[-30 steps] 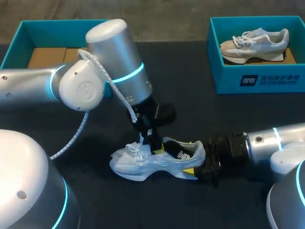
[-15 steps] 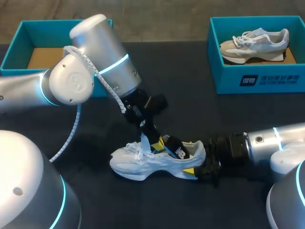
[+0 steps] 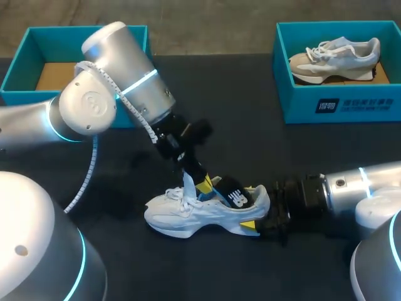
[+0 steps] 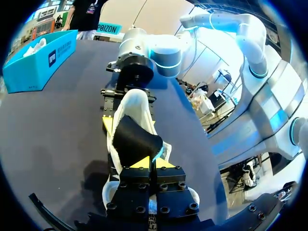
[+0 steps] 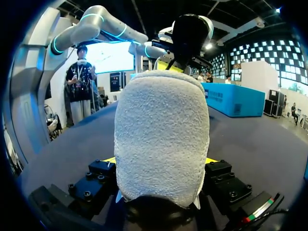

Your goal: Take the shoe out of the shoebox, open the shoe tongue, remove and reinsert the insole, then place the shoe into the shoebox

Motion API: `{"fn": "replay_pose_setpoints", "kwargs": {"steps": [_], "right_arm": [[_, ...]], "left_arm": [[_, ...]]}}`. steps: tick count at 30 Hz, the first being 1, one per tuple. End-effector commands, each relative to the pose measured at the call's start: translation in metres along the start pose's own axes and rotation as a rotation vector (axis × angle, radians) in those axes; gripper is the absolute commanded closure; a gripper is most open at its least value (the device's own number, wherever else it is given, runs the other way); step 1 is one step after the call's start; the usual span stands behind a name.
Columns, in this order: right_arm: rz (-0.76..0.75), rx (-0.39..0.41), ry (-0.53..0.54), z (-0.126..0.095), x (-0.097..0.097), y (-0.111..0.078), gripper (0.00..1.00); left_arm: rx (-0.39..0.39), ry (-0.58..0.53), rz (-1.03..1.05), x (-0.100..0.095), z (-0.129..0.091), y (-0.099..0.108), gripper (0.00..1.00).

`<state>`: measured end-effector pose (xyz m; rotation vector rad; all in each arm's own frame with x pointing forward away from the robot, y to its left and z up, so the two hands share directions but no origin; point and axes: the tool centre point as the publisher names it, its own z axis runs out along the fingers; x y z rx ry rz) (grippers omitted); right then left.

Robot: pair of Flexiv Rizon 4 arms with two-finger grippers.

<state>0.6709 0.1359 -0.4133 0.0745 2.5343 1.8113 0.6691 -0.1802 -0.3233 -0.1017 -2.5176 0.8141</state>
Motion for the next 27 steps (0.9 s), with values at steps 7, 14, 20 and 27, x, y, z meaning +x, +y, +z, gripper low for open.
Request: {"fn": "replay_pose_setpoints", "kwargs": {"steps": [7,14,20,27], "right_arm": [[0.0,0.004,0.0,0.0,0.001,-0.001,1.0],[0.0,0.004,0.0,0.0,0.001,-0.001,1.0],[0.0,0.004,0.0,0.0,0.001,-0.001,1.0],[0.0,0.004,0.0,0.0,0.001,-0.001,1.0]], "left_arm": [[-0.005,-0.026,0.008,0.003,-0.003,-0.003,1.0],[-0.057,-0.126,0.012,0.007,-0.005,-0.011,0.55],[-0.139,-0.251,0.045,0.013,-0.009,-0.021,0.52],[-0.255,-0.374,0.107,0.019,-0.011,-0.029,0.54]]}}
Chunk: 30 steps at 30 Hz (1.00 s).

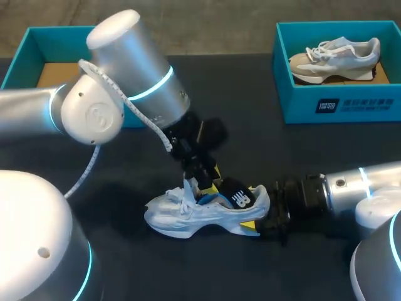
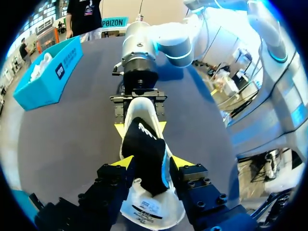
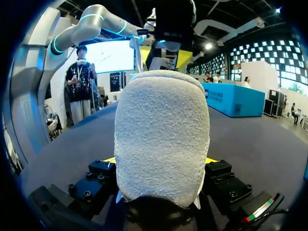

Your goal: Take the shoe out of the shoebox, open the shoe tongue, remove and reinsert the insole, then place the shoe into the shoebox

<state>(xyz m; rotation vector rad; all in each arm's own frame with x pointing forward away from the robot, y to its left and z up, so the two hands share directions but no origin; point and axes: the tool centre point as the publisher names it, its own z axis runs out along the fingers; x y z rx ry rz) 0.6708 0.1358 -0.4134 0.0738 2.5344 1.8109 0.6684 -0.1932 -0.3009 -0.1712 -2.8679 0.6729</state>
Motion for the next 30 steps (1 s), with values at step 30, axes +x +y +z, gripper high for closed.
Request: {"fn": "replay_pose_setpoints", "kwargs": {"steps": [30], "right_arm": [[0.001,0.004,-0.001,0.0,0.001,-0.001,1.0]], "left_arm": [[-0.373,-0.351,0.204,0.019,0.005,-0.009,0.51]]}}
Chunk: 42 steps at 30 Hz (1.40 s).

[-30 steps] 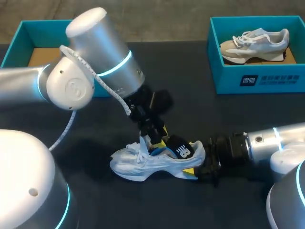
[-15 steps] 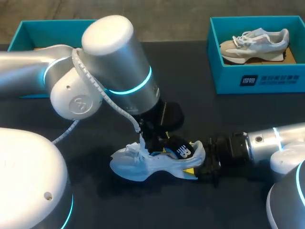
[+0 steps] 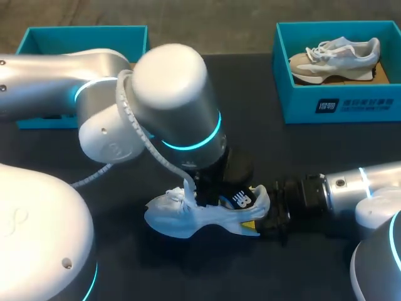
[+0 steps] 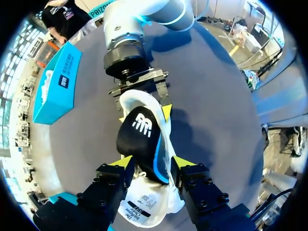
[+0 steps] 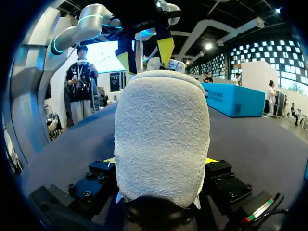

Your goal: Take the shoe out of the shoebox, open the shoe tongue, remove and reinsert the insole, then place the shoe into the shoebox

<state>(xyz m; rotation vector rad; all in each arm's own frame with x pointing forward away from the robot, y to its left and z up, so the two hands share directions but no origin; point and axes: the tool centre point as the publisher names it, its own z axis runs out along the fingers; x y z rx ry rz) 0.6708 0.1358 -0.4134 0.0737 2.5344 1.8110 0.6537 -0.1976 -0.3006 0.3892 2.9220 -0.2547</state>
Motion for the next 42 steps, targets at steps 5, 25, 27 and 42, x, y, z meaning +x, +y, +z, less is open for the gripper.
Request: {"fn": "replay_pose_setpoints", "kwargs": {"steps": [5,25,27,42], "right_arm": [[0.001,0.004,-0.001,0.0,0.001,-0.001,1.0],[0.001,0.004,-0.001,0.0,0.001,-0.001,1.0],[0.001,0.004,-0.001,0.0,0.001,-0.001,1.0],[0.001,0.004,-0.001,0.0,0.001,-0.001,1.0]], "left_arm": [[-0.095,-0.077,0.028,0.004,-0.003,-0.005,0.51],[-0.189,-0.199,0.115,0.004,0.006,-0.001,0.52],[-0.194,-0.212,0.117,0.003,0.008,-0.002,0.52],[-0.213,-0.263,0.106,-0.005,0.014,-0.008,0.61]]}}
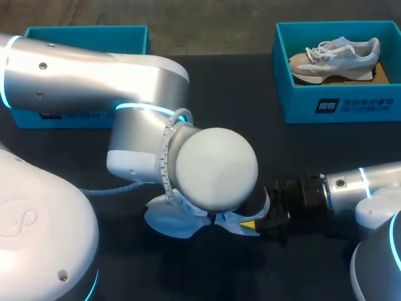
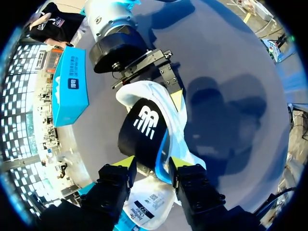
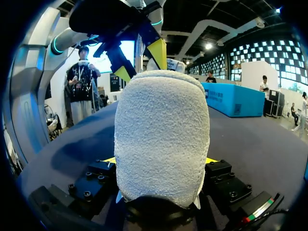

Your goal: Take the shoe out of the shoebox, open the shoe tongue, remove and reinsert the insole, then place the shoe into the shoebox

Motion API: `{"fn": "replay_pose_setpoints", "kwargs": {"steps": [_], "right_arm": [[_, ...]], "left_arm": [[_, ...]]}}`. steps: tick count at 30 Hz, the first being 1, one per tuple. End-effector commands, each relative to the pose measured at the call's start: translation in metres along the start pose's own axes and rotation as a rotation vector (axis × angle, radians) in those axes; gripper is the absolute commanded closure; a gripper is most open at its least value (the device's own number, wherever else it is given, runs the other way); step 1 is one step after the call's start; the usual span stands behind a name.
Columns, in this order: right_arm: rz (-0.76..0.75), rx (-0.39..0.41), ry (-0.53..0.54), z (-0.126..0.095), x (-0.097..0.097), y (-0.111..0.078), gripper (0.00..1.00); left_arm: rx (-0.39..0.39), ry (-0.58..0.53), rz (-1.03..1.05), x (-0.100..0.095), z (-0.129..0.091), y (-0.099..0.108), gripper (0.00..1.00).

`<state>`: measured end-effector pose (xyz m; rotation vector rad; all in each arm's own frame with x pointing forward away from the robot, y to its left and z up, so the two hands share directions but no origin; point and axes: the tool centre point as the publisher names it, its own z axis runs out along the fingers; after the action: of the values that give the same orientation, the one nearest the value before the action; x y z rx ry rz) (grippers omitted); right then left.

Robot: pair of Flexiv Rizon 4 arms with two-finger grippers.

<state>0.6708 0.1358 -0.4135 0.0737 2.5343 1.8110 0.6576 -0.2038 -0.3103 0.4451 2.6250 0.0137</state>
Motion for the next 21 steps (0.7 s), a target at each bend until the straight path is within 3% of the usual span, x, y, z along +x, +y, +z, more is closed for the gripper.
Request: {"fn": "replay_pose_setpoints", "kwargs": {"steps": [1,12,21], "right_arm": [[0.001,0.004,-0.001,0.0,0.0009,-0.0005,1.0],[0.001,0.004,-0.001,0.0,0.0009,-0.0005,1.0],[0.001,0.004,-0.001,0.0,0.0009,-0.0005,1.0]], "left_arm": [[-0.004,0.001,-0.005,-0.0016,0.0014,-0.0051,0.62],[-0.006,-0.006,-0.025,-0.0084,0.003,-0.0059,0.7],[-0.003,-0.001,-0.047,-0.0112,0.0043,-0.0022,0.93]]}}
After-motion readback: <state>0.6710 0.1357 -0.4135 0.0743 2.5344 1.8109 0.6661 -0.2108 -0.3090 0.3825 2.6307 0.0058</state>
